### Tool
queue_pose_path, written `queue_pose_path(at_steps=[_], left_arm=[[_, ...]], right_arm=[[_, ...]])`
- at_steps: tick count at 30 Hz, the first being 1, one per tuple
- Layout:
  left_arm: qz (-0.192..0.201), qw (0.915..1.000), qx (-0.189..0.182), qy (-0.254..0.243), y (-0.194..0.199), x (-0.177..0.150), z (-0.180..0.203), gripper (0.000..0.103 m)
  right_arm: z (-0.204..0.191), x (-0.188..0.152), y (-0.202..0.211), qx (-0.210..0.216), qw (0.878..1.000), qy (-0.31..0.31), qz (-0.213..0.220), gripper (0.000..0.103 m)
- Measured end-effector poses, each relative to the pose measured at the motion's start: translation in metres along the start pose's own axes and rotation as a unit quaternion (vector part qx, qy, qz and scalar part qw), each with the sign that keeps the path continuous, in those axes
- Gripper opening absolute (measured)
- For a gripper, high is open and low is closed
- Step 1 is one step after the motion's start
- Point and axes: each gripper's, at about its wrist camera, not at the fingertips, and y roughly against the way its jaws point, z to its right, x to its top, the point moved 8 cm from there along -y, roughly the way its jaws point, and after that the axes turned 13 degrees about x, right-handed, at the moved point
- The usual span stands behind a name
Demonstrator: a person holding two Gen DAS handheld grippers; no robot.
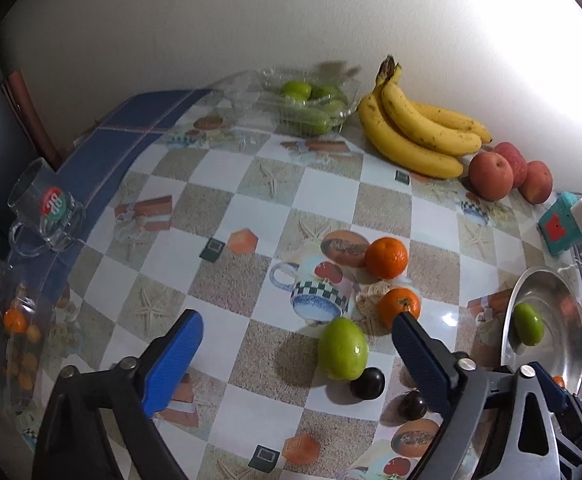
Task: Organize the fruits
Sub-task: 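Grasp the brown kiwi with the right gripper while the left gripper grasps the green pear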
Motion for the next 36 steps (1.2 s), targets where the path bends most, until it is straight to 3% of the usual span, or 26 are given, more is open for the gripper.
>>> queue_pose_path(at_steps=[4, 5, 7, 19, 36], left_arm=[[-0.016, 0.9998, -0.005, -0.009, -0.008, -0.006, 0.007, 0.093], [-0.019, 0.9997, -0.008, -0.011, -0.01, -0.007, 0.009, 0.092], [-0.028, 0.9994, -0.014, -0.013, -0.013, -0.01, 0.012, 0.085], [-0.073, 0.9964, -0.038, -0.022, -0.034, -0.023, 0.029, 0.076], [-0.107, 0.9929, -0.046, -0.025, -0.058, -0.033, 0.041, 0.063]], right_arm=[[-0.002, -0.004, -0.007, 0.005, 1.0, 0.002, -0.014, 0.061], [-0.002, -0.006, -0.008, 0.008, 1.0, 0.001, -0.017, 0.055], [-0.004, -0.008, -0.01, 0.013, 1.0, 0.0, -0.023, 0.052], [0.004, -0.027, -0.031, 0.003, 0.997, -0.011, -0.072, 0.048], [0.015, -0.037, -0.046, -0.01, 0.995, -0.022, -0.094, 0.043]])
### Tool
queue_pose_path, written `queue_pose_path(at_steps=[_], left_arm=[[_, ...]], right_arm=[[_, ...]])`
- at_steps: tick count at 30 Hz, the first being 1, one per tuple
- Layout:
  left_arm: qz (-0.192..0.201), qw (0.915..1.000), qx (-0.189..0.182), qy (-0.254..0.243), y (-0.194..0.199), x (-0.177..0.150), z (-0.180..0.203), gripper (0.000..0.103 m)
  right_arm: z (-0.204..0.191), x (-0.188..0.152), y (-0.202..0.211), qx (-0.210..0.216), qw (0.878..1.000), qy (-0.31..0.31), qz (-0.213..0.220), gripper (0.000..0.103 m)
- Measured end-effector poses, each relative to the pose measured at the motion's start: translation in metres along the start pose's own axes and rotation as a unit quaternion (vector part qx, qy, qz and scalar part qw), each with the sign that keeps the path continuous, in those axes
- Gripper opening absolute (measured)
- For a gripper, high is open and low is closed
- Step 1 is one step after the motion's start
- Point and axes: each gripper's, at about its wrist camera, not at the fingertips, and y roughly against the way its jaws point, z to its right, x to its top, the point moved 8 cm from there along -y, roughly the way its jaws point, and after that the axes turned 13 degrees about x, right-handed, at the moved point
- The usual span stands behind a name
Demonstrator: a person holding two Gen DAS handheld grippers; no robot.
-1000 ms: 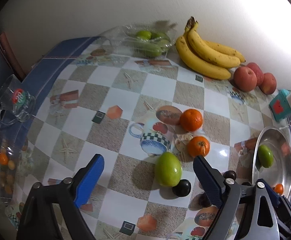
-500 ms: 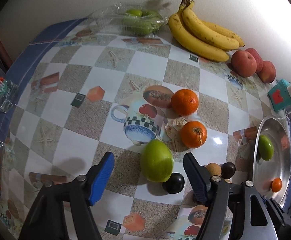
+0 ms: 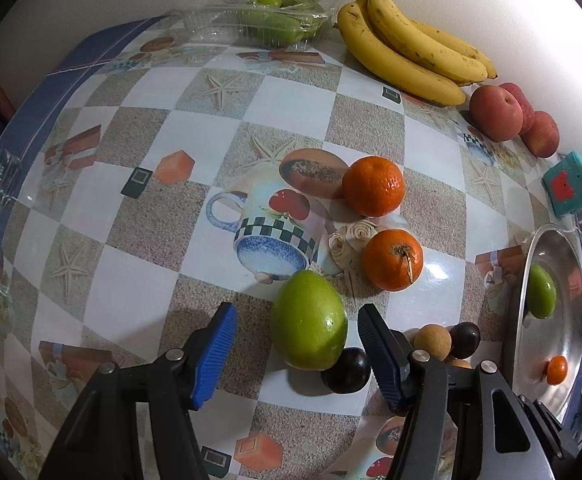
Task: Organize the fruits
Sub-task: 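Grasp the brown kiwi with the right gripper while the left gripper grasps the green pear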
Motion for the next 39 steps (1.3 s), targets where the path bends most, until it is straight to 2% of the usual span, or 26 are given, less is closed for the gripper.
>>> queue_pose_path(at_steps=[8, 15, 22, 39], left_arm=[[-0.008, 1.0, -0.001, -0.001, -0.005, 0.0, 0.005, 0.052], [-0.005, 1.0, -0.004, -0.005, -0.003, 0.001, 0.007, 0.043], [-0.006, 1.0, -0.002, -0.006, -0.003, 0.002, 0.009, 0.043], [0.004, 1.0, -0.002, 0.005, 0.008, 0.005, -0.001, 0.042]], right_arm=[[0.002, -0.001, -0.004, 0.003, 1.0, -0.005, -0.001, 0.041], [0.001, -0.001, -0.006, 0.006, 1.0, -0.005, 0.001, 0.033], [0.001, -0.001, -0.006, 0.014, 1.0, -0.008, 0.003, 0.025], [-0.003, 0.002, 0.005, 0.039, 0.999, -0.021, 0.014, 0.025]])
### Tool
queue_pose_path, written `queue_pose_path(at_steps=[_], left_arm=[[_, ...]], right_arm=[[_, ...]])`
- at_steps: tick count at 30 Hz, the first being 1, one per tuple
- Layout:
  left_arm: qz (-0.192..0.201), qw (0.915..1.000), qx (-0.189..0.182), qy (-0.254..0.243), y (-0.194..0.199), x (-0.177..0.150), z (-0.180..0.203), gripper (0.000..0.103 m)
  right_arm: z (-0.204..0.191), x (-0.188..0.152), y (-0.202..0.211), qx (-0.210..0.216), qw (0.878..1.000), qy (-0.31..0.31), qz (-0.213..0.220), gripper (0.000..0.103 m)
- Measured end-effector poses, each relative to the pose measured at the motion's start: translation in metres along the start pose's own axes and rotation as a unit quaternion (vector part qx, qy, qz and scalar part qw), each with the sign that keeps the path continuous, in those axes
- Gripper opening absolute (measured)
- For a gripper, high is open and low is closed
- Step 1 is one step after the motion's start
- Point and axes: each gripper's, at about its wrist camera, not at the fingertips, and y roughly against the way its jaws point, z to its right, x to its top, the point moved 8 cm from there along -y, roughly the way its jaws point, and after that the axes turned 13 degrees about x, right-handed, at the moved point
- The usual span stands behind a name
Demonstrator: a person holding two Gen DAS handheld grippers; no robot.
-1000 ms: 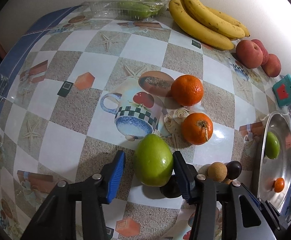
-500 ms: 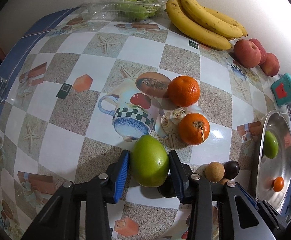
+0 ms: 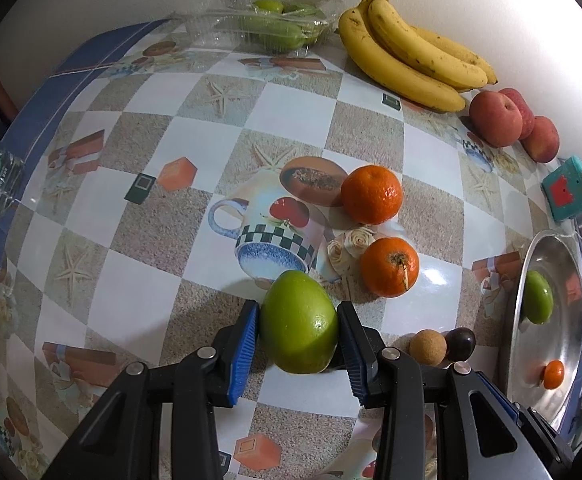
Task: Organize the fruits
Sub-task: 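Grasp the brown kiwi with the right gripper while the left gripper grasps the green pear, then lift the kiwi and green pear and carry them toward the steel basin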
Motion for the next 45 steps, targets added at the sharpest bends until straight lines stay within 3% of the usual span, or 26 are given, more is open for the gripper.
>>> queue_pose_path(at_steps=[12, 23, 33, 45], left_arm=[[0.057, 0.9983, -0.011, 0.013, 0.039, 0.009, -0.009, 0.042], [0.072, 0.9974, -0.01, 0.003, 0.057, 0.013, 0.001, 0.042], [0.082, 0.9959, -0.023, -0.032, 0.068, 0.006, 0.033, 0.042], [0.091, 0.9877, -0.064, -0.109, 0.082, -0.016, 0.105, 0.042]], right_arm=[[-0.017, 0.013, 0.036, 0.017, 0.999, 0.014, 0.048, 0.025], [-0.008, 0.018, 0.051, 0.011, 0.998, -0.001, 0.067, 0.025], [0.034, 0.024, 0.074, -0.015, 0.994, -0.052, 0.09, 0.025], [0.099, 0.019, 0.114, -0.066, 0.98, -0.127, 0.137, 0.025]])
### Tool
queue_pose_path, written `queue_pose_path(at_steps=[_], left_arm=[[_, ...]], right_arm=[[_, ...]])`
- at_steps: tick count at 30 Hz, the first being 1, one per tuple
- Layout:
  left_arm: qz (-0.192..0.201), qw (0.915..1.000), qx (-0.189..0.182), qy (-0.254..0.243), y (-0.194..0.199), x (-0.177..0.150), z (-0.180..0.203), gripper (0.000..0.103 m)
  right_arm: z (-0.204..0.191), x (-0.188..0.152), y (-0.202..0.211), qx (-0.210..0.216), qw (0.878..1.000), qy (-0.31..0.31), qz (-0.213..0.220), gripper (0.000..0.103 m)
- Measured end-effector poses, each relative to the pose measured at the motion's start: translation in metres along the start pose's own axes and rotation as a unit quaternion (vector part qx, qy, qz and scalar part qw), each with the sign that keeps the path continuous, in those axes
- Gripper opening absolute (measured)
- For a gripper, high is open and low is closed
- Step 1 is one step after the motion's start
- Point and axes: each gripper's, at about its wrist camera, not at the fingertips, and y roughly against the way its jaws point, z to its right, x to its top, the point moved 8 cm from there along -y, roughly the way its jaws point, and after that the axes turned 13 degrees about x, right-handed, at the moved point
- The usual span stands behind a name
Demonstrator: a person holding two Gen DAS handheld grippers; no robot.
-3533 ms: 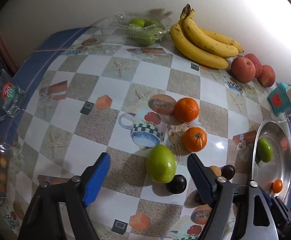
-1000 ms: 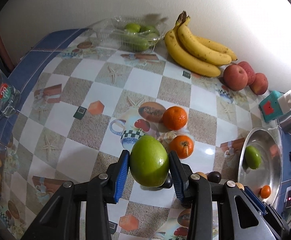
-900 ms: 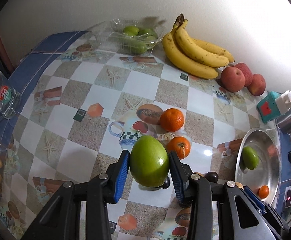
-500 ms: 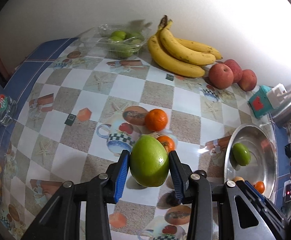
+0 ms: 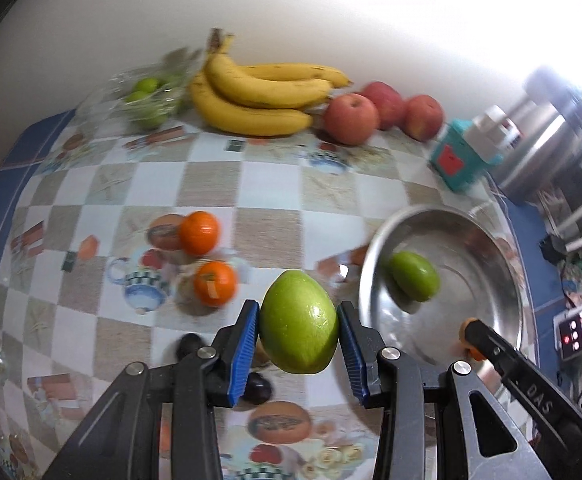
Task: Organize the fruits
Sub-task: 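Lift the kiwi and green pear and carry them toward the steel basin, then lower the kiwi and pear into the basin and open both grippers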
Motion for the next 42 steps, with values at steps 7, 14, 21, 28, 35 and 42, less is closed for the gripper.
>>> queue_pose_path(at_steps=[7, 14, 21, 28, 35, 42], left_arm=[[0.009, 0.9986, -0.022, -0.047, 0.003, -0.006, 0.044, 0.042], [0.024, 0.995, -0.042, -0.088, 0.0, -0.011, 0.08, 0.043], [0.036, 0.993, -0.052, -0.1, -0.009, -0.012, 0.095, 0.043], [0.032, 0.9921, -0.05, -0.111, -0.02, -0.016, 0.104, 0.043], [0.022, 0.9918, -0.045, -0.117, -0.03, -0.021, 0.108, 0.043], [0.016, 0.9914, -0.04, -0.124, -0.034, -0.025, 0.11, 0.043]], right_arm=[[0.024, 0.008, 0.013, -0.018, 0.999, -0.021, 0.029, 0.025], [0.036, 0.014, 0.012, -0.023, 0.998, -0.018, 0.048, 0.026], [0.046, 0.02, 0.008, -0.028, 0.997, -0.022, 0.069, 0.026], [0.051, 0.023, 0.005, -0.047, 0.996, -0.01, 0.08, 0.026], [0.052, 0.023, 0.002, -0.064, 0.995, 0.003, 0.075, 0.026], [0.058, 0.021, -0.001, -0.078, 0.995, 0.001, 0.063, 0.026]])
